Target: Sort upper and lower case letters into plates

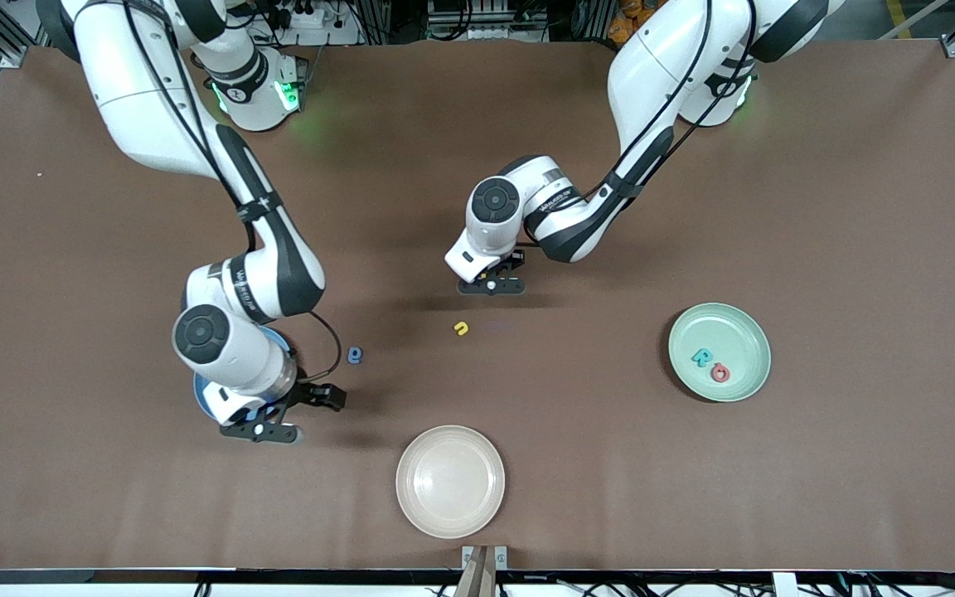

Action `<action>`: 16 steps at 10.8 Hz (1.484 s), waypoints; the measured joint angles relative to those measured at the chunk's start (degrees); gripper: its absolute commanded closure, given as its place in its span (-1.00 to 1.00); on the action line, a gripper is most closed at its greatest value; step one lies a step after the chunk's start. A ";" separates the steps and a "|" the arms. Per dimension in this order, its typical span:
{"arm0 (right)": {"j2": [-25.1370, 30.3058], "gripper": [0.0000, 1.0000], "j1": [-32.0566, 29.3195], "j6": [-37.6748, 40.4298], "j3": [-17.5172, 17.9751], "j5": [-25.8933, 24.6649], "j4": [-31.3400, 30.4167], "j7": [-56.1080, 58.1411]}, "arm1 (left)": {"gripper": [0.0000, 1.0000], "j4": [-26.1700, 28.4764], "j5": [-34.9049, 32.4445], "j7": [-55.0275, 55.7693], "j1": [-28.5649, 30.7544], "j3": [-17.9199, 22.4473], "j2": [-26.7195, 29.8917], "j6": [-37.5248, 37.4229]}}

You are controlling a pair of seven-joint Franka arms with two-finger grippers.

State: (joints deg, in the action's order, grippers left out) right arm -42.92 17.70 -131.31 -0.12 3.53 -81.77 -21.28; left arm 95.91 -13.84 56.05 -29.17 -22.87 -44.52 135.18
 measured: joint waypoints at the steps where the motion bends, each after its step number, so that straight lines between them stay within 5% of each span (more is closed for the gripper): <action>1: -0.07 -1.00 0.08 0.00 -0.01 0.00 -0.18 0.02 | 1.00 -0.35 -0.26 0.00 0.24 0.19 0.05 0.04; 6: -0.17 -1.00 -0.18 0.00 -0.17 0.00 -0.39 0.28 | 1.00 -1.74 -0.76 -3.96 8.25 0.73 7.10 -3.29; 16: -0.35 -1.00 3.58 -0.11 0.02 -3.41 -0.53 0.89 | 1.00 -0.51 -0.76 -40.86 34.73 0.71 10.60 -11.80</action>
State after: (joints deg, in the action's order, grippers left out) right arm -43.26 21.28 -131.43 -0.10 0.12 -82.30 -20.38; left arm 95.40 -14.60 15.19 5.56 -22.17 -33.92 123.39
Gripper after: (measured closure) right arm 0.000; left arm 0.665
